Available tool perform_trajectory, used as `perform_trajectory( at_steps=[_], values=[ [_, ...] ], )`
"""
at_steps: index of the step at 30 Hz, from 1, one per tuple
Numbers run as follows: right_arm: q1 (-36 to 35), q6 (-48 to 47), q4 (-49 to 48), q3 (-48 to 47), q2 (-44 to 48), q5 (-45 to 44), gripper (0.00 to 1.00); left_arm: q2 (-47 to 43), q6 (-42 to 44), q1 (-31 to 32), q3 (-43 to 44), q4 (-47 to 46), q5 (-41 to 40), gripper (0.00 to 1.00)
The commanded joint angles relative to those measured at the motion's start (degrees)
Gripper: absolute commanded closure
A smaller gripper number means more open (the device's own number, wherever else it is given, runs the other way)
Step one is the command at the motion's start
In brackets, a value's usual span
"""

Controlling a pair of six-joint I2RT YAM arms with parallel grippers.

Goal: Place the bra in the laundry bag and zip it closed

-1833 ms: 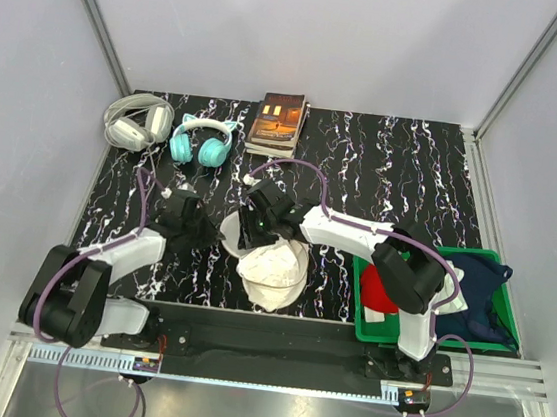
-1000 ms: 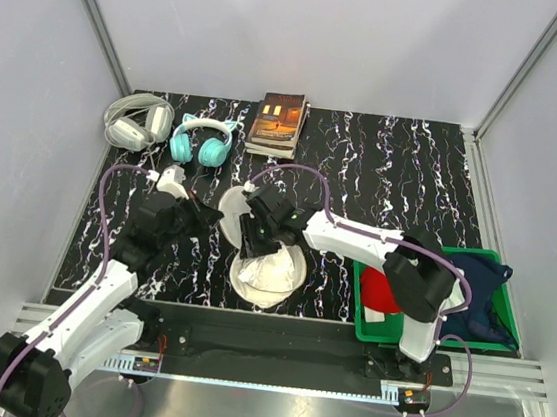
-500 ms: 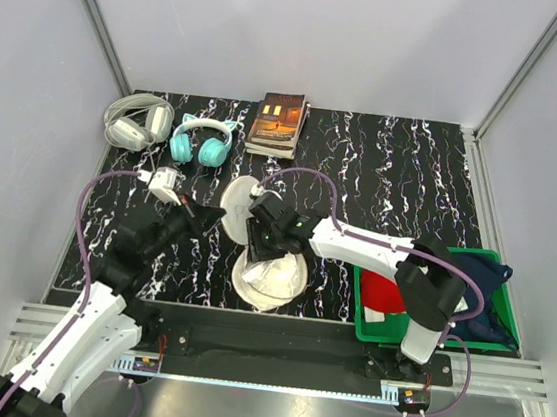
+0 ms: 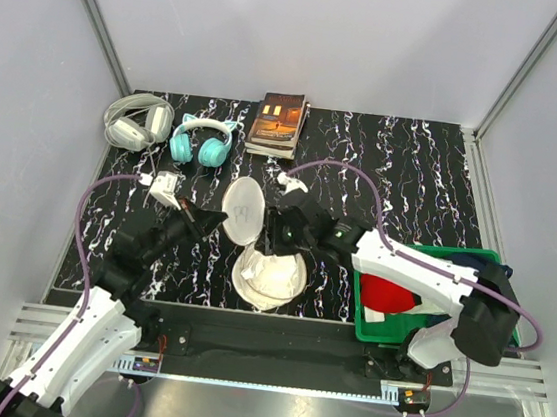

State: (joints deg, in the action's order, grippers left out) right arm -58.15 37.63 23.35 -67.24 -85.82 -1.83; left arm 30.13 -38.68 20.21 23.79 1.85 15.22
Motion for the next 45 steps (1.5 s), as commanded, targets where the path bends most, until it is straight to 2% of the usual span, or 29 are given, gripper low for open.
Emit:
perform_trajectory(
  at_steps=[1, 5, 10, 13, 20, 26, 31, 34, 37, 38, 39, 41, 42, 45],
  values=[
    [-1.3, 2.5, -6.5, 7.4, 2.1, 1.7, 0.69, -1.9, -1.0, 0.4, 1.6, -3.2, 1.8, 1.00],
    [-2.2, 2.8, -11.6, 10.0, 0.8, 2.5, 0.80, -2.6, -1.9, 0.7, 3.2, -2.6, 2.2, 1.00],
    [-2.1, 3.6, -20.9, 12.1, -4.2, 0.2, 0.83, -3.7, -3.6, 1.1, 3.9, -2.1, 2.6, 1.00],
    [-2.3, 4.1, -22.8, 11.0, -7.9, -0.4, 0.84, -4.2, -4.4, 1.4, 4.7, -2.0, 3.5, 1.00],
    [-2.3, 6.2, -22.6, 9.4, -11.5, -3.8, 0.84, -4.6, -7.8, 1.8, 8.5, -0.1, 5.9, 1.00],
    [-2.4, 6.1, -22.8, 7.0, -15.0, -1.5, 0.83, -2.1, -11.0, 1.9, 12.2, 1.7, 8.8, 1.00],
    [-2.4, 6.1, -21.5, 6.1, -15.1, -1.4, 0.81, -3.7, -8.5, 2.0, 14.6, 7.2, 5.7, 1.00],
    [-2.5, 5.7, -16.2, 4.6, -12.4, -0.8, 0.75, -3.1, -6.4, 2.0, 14.9, 9.8, 4.4, 1.00],
    [-2.7, 5.7, -7.2, 3.3, -5.6, -1.9, 0.64, -3.0, -5.2, 2.0, 14.0, 10.4, 3.4, 1.00],
    [-2.6, 5.9, -4.9, 3.3, -3.6, -3.4, 0.59, -3.0, -4.6, 2.0, 13.8, 10.5, 3.1, 1.00],
    [-2.7, 6.0, 0.1, 2.9, 0.1, -4.4, 0.48, -2.9, -4.2, 2.0, 13.8, 10.7, 2.6, 1.00],
    [-2.6, 6.1, 7.3, 2.6, 3.3, -6.8, 0.40, -2.7, -3.3, 2.0, 14.0, 11.2, 2.3, 1.00],
    [-2.4, 6.2, 9.4, 3.2, 6.1, -7.2, 0.32, -2.6, -3.1, 2.0, 14.3, 11.3, 2.1, 1.00],
    [-1.1, 8.8, 12.9, 7.3, 12.0, -7.8, 0.21, -2.6, -2.7, 2.0, 14.8, 11.7, 1.9, 1.00]
  ],
)
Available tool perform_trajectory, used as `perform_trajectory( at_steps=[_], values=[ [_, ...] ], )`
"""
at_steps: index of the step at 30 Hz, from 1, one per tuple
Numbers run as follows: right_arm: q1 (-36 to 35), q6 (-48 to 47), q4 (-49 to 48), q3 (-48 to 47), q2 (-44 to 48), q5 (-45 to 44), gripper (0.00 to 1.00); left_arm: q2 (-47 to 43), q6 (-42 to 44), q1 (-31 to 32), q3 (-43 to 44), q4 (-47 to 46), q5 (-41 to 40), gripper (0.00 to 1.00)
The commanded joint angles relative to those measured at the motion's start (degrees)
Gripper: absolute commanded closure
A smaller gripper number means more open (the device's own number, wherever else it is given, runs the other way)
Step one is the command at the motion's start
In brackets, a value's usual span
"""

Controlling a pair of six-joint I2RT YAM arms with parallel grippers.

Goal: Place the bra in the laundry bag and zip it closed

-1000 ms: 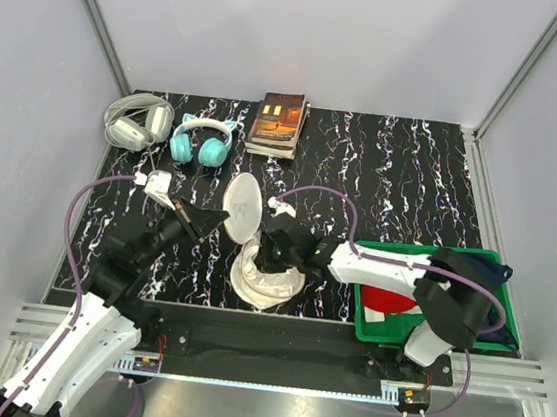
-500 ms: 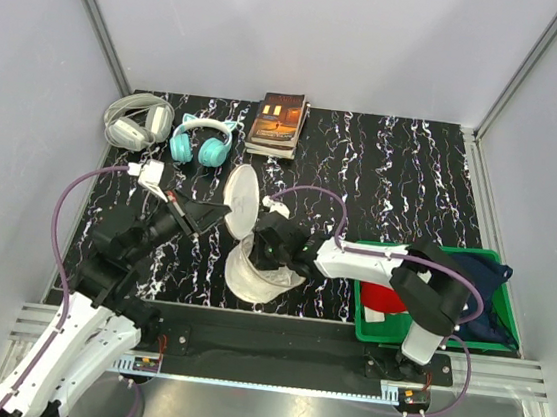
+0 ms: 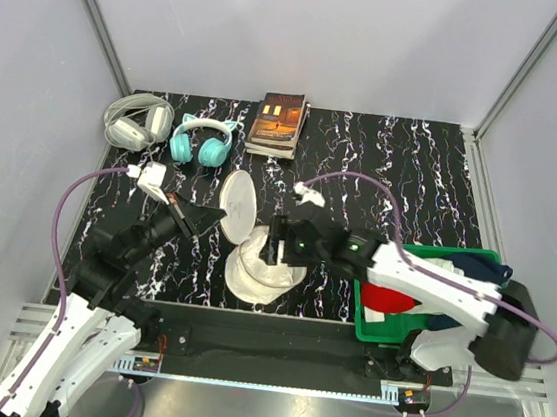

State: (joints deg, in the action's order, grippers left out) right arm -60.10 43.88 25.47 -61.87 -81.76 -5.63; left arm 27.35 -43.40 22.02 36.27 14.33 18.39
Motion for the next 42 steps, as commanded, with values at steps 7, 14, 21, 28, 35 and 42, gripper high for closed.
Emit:
perform_trajectory(
  at_steps=[7, 14, 21, 28, 35, 42],
  values=[
    [7.0, 5.9, 1.0, 14.7, 14.5, 1.8, 0.11, 0.1, 2.1, 0.2, 2.8, -0.5, -0.9, 1.00],
    [7.9, 4.5, -5.1, 16.3, 9.3, 2.3, 0.24, 0.2, 2.2, 0.2, 3.3, -0.5, -0.6, 1.00],
    [8.9, 4.8, -10.9, 18.1, 5.4, 2.7, 0.59, 0.3, 2.8, 0.2, 3.6, -0.4, -0.6, 1.00],
    [9.9, -0.4, -5.9, 11.2, 5.2, -0.2, 0.99, 0.9, 7.3, 0.2, 7.5, 3.7, -3.4, 1.00],
    [9.9, -10.2, 12.0, -10.9, 2.3, -0.6, 1.00, 1.7, 15.0, 0.2, 15.8, 12.4, -10.1, 1.00],
    [10.0, -12.1, 10.7, -15.3, -3.6, 0.5, 1.00, 3.2, 18.1, 0.2, 17.2, 14.5, -7.9, 1.00]
  ],
)
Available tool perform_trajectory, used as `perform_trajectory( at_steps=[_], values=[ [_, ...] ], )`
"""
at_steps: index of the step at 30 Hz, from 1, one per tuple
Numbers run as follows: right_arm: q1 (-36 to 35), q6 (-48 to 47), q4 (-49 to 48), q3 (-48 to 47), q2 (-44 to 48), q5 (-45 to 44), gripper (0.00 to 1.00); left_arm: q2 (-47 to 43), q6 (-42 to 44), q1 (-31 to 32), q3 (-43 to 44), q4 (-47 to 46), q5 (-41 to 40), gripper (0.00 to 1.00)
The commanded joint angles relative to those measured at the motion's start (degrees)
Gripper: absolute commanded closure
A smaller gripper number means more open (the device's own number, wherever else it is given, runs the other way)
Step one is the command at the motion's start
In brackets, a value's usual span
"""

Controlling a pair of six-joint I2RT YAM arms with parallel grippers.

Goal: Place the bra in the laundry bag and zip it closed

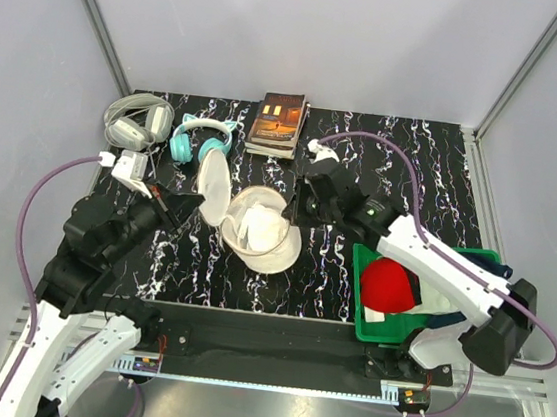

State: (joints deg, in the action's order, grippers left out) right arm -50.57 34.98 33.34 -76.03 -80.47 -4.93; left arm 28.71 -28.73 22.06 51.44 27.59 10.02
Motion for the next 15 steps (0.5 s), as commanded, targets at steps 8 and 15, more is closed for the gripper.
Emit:
perform_trajectory(
  at_steps=[8, 15],
  values=[
    [3.0, -4.6, -3.1, -2.8, -11.9, 2.8, 1.00, 8.5, 7.8, 12.1, 3.3, 3.4, -9.3, 1.00],
    [5.6, -4.7, -3.3, -3.5, -12.4, 4.8, 1.00, 15.7, 8.8, 28.9, 4.9, 6.5, -31.1, 1.00]
  ],
)
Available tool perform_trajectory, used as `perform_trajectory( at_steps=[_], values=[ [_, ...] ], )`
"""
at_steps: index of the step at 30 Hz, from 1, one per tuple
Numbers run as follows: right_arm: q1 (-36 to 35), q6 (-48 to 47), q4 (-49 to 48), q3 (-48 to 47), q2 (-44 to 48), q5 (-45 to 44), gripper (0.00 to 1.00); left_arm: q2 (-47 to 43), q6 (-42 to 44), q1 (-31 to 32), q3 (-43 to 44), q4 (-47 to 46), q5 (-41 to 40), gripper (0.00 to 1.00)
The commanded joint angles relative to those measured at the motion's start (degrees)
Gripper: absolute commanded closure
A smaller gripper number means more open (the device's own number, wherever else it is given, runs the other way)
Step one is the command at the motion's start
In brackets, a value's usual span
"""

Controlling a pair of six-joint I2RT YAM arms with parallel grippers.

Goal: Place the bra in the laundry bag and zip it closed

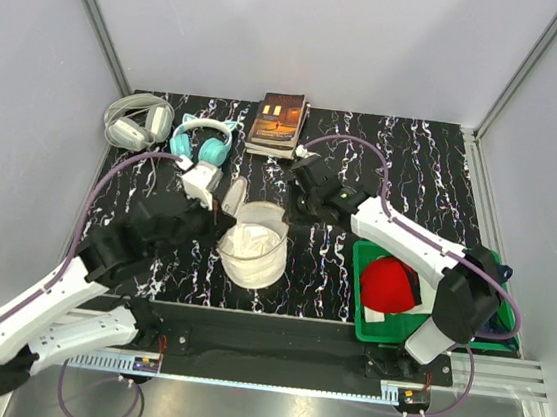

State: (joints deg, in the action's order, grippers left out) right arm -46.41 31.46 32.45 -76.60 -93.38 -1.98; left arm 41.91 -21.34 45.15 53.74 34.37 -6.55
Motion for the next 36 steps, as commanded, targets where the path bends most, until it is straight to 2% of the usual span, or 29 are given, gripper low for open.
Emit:
perform_trajectory(
  at_steps=[1, 5, 8, 14, 15, 17, 18, 19, 21, 22, 23, 24, 25, 26, 27, 28, 30, 31, 36],
  values=[
    [2.4, -1.2, -2.5, -2.9, 0.5, 1.9, 1.00, 4.2, 0.9, 7.4, 2.5, -0.4, -16.2, 1.00],
    [4.3, -1.6, -3.3, -2.6, 0.2, 5.0, 1.00, 9.3, -0.6, 16.0, 4.4, -0.5, -24.5, 1.00],
    [5.6, -2.0, -4.4, -2.8, -0.4, 7.3, 1.00, 13.7, -0.9, 20.4, 5.4, -1.4, -26.4, 1.00],
    [7.6, -2.8, -6.8, -1.5, -1.2, 10.2, 1.00, 18.1, 0.5, 21.8, 3.3, -8.3, -19.0, 0.99],
    [7.8, -3.1, -7.2, -1.0, -1.1, 11.4, 1.00, 18.7, 0.9, 21.8, 3.1, -9.1, -17.5, 0.93],
    [8.5, -4.3, -9.1, 0.7, -0.3, 12.3, 1.00, 19.3, 1.9, 21.7, 3.3, -10.3, -13.9, 0.70],
    [8.8, -5.0, -9.7, 1.4, -0.1, 13.7, 1.00, 19.5, 2.4, 21.6, 3.5, -10.5, -12.5, 0.61],
    [9.1, -6.8, -10.9, 2.3, 0.2, 14.5, 1.00, 19.2, 2.6, 20.2, 3.5, -10.9, -8.0, 0.42],
    [10.1, -9.1, -11.6, 3.1, 0.6, 16.9, 1.00, 16.8, 2.4, 17.1, 3.2, -12.1, -2.3, 0.28],
    [10.3, -11.2, -11.8, 3.7, 0.7, 17.4, 1.00, 16.0, 2.4, 12.3, 2.9, -12.5, 5.8, 0.22],
    [10.6, -12.3, -11.9, 4.0, 0.7, 18.1, 1.00, 15.4, 1.9, 9.6, 2.9, -11.7, 9.4, 0.17],
    [11.4, -13.2, -12.1, 4.2, 0.7, 19.8, 1.00, 13.7, 1.4, 7.0, 3.0, -11.1, 11.4, 0.13],
    [11.8, -14.5, -12.1, 4.4, 0.7, 20.7, 1.00, 12.6, 1.0, 1.8, 3.1, -10.5, 13.8, 0.10],
    [12.0, -15.0, -12.1, 4.5, 0.7, 21.5, 1.00, 11.6, 0.1, -0.8, 3.0, -9.1, 14.7, 0.01],
    [12.7, -15.7, -12.3, 4.6, 0.7, 23.8, 1.00, 10.7, -0.6, -3.7, 3.2, -8.1, 15.2, 0.01],
    [13.0, -17.3, -12.4, 4.8, 0.8, 25.0, 1.00, 10.6, -1.4, -9.2, 3.2, -7.4, 17.2, 0.01],
    [13.5, -18.6, -12.9, 5.0, 0.9, 27.5, 1.00, 12.2, -4.6, -14.5, 1.8, -7.5, 20.7, 0.01],
    [14.3, -19.6, -13.0, 5.1, 0.5, 28.5, 1.00, 13.0, -5.4, -18.8, -0.4, -8.2, 25.5, 0.01],
    [15.4, -21.7, -13.6, 4.9, -1.3, 36.4, 0.99, 16.1, -9.8, -22.6, -10.1, -18.2, 29.7, 0.01]
  ],
)
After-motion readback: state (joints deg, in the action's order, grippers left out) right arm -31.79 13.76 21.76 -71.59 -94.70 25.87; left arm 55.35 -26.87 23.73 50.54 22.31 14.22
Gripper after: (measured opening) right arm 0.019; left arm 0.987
